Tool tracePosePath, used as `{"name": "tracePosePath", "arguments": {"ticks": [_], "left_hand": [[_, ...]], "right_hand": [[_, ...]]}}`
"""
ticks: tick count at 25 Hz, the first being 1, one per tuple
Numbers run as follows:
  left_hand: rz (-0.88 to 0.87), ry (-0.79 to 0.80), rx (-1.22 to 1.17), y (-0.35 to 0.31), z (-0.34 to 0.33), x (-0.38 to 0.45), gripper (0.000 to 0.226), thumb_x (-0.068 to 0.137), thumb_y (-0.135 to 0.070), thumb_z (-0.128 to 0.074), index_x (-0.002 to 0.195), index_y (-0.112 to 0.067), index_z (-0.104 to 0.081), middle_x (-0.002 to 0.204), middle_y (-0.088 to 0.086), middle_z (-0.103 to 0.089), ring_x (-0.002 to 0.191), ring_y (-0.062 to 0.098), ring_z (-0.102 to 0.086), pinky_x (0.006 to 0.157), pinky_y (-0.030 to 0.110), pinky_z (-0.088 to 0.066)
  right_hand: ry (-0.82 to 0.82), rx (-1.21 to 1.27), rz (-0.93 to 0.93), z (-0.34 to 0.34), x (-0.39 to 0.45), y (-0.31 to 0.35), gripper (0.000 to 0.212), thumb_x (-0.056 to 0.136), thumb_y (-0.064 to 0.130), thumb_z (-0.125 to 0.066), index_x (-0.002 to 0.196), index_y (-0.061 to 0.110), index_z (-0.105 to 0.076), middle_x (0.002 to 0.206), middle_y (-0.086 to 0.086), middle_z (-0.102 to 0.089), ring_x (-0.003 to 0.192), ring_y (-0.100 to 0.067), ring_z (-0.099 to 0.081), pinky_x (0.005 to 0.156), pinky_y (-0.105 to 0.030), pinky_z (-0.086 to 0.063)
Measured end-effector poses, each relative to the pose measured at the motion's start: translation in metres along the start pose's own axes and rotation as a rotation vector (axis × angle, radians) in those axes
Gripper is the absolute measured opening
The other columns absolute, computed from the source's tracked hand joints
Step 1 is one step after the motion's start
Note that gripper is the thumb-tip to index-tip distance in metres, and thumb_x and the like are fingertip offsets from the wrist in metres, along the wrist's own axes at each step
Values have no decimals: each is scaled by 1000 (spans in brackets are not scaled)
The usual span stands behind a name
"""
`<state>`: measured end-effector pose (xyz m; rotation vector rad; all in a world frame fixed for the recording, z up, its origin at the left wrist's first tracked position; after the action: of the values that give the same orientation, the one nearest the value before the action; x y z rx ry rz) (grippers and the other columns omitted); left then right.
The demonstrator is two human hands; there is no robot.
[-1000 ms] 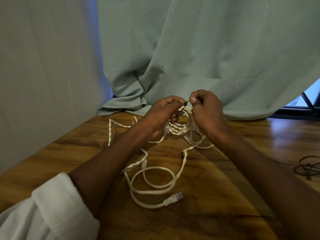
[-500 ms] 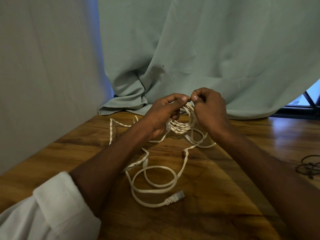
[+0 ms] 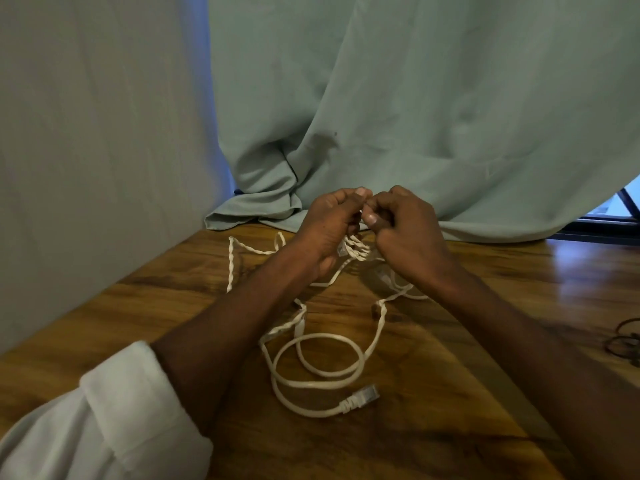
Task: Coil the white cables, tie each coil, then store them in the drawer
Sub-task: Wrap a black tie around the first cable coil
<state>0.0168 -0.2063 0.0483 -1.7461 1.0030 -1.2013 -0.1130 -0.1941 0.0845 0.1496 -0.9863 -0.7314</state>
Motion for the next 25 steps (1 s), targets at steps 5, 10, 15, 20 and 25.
{"name": "tracePosePath", "arguments": {"ticks": [5, 10, 15, 20, 25], "left_hand": [[140, 20, -242, -1, -7, -3, 21, 109, -20, -51, 114, -3, -63, 55, 1, -54, 47, 10, -56, 48, 21, -49], [76, -73, -142, -4, -2, -2, 24, 106, -10, -53, 124, 2, -63, 65, 3, -49, 53, 9, -47, 51, 24, -48], [-62, -198, 214, -3, 5, 2, 19, 105, -16, -57, 115, -5, -69, 87, 4, -60, 74, 14, -57, 58, 26, -52], [42, -234, 42, 1, 20, 3, 14, 103, -8, -57, 96, -5, -68, 69, 5, -49, 55, 11, -47, 50, 26, -50], [69, -135, -87, 0, 11, 4, 15, 104, -8, -54, 101, -4, -67, 59, 0, -43, 49, 9, -41, 52, 26, -44]], "right_hand": [[-37, -229, 143, 3, -1, 0, 7, 89, 10, -68, 91, 17, -71, 86, 0, -49, 82, -19, -48, 61, -32, -35], [-95, -37, 64, 8, 1, -8, 13, 94, 10, -66, 91, 22, -70, 90, 3, -51, 84, -16, -51, 63, -23, -34], [-192, 202, -63, 20, 6, -8, 20, 96, 10, -60, 84, 23, -68, 87, 4, -63, 78, -2, -55, 71, -23, -43], [-360, 341, -121, 59, 15, -22, 7, 96, 22, -66, 97, 22, -74, 88, 11, -70, 80, -5, -63, 80, -36, -56], [-26, -136, 158, 7, 0, -7, 33, 85, 34, -81, 115, 26, -68, 111, 4, -57, 100, -15, -53, 79, -36, -48]]}}
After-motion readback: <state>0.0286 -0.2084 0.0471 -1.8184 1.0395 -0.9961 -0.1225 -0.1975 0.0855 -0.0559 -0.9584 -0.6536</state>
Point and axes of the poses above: each hand's wrist, its own x-axis towards the middle knuckle, its own z-axis out of the back of the hand, y = z × x, the point moved 7 cm from there along x, towards the middle knuckle
